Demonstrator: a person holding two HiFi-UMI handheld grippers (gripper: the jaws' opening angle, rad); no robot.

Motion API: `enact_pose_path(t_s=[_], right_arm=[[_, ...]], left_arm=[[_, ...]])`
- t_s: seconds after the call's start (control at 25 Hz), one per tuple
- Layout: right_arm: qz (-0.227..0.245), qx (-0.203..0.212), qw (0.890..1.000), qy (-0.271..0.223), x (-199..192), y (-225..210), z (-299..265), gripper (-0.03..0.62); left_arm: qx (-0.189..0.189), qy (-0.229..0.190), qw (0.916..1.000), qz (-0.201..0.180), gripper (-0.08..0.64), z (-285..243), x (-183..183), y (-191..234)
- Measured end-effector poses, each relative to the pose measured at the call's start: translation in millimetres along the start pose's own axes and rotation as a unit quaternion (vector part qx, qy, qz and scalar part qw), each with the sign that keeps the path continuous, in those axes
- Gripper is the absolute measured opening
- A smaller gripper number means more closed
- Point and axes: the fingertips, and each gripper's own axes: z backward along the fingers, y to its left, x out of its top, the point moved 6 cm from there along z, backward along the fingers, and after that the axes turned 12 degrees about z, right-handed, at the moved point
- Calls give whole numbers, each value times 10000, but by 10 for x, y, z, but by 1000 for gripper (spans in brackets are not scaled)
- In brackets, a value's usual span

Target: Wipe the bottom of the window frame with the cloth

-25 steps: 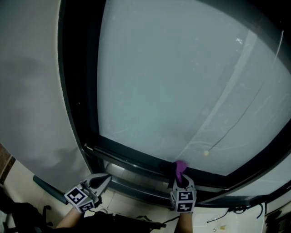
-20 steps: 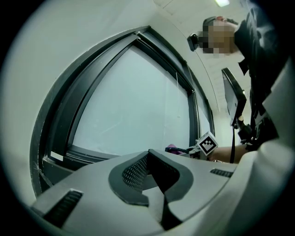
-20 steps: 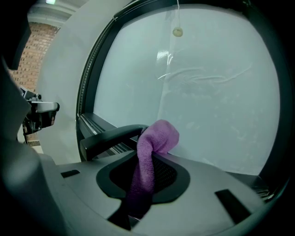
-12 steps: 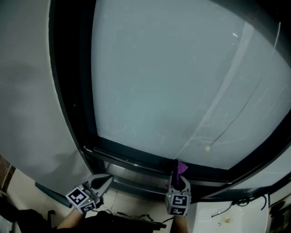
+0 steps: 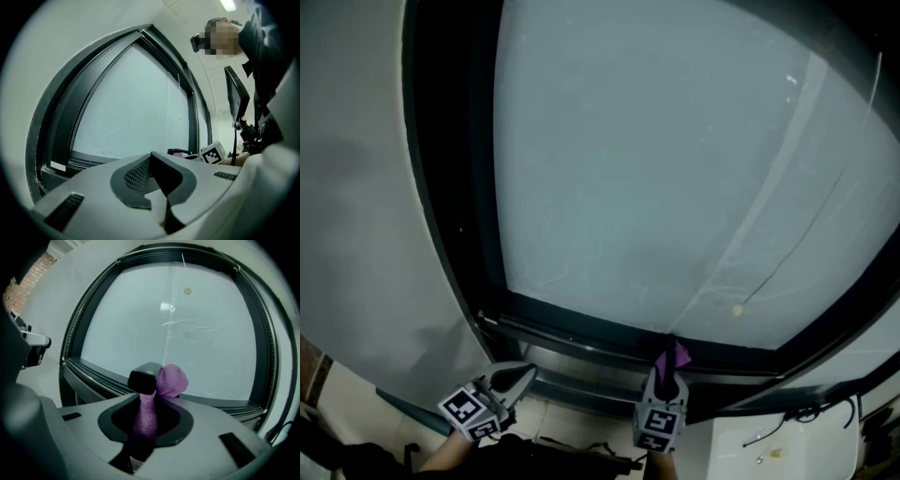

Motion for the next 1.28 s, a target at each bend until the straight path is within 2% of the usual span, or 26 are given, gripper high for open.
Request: enact_pose_path(t_s=[0.12, 0.24, 0.48, 0.56, 0.64, 0.72, 0.92, 1.12, 1.28], right_arm=[[-220, -3, 9998, -37, 20, 122, 25, 84], [-235, 85, 9997, -63, 66, 248, 16, 84], [125, 186, 9997, 8, 228, 484, -61, 84], [-99, 128, 9998, 92, 258, 490, -96, 84], [-561, 41, 9983, 175, 304, 481, -106, 84], [-1033, -10, 9943, 260, 339, 464, -120, 84], [-1743, -73, 9840, 368, 350, 386, -227, 84], [-2185, -33, 9748, 439, 414, 385, -315, 84], [-2278, 62, 9723, 526, 456, 380, -386, 84]], left_arm=[[-88, 82, 9999, -2, -5, -5, 12, 51], [-185, 124, 9997, -37, -5, -6, 30, 97], [-293, 80, 9995, -13, -5, 11, 55, 145], [-279, 26, 9996, -8, -5, 26, 45, 173], [-244, -24, 9997, 43, -5, 45, 32, 191], [-224, -90, 9997, 83, -5, 58, 24, 198], [-210, -258, 9993, 148, -5, 75, 36, 178], [-205, -218, 9993, 211, -5, 175, 58, 157], [-190, -265, 9994, 93, -5, 289, 65, 199]])
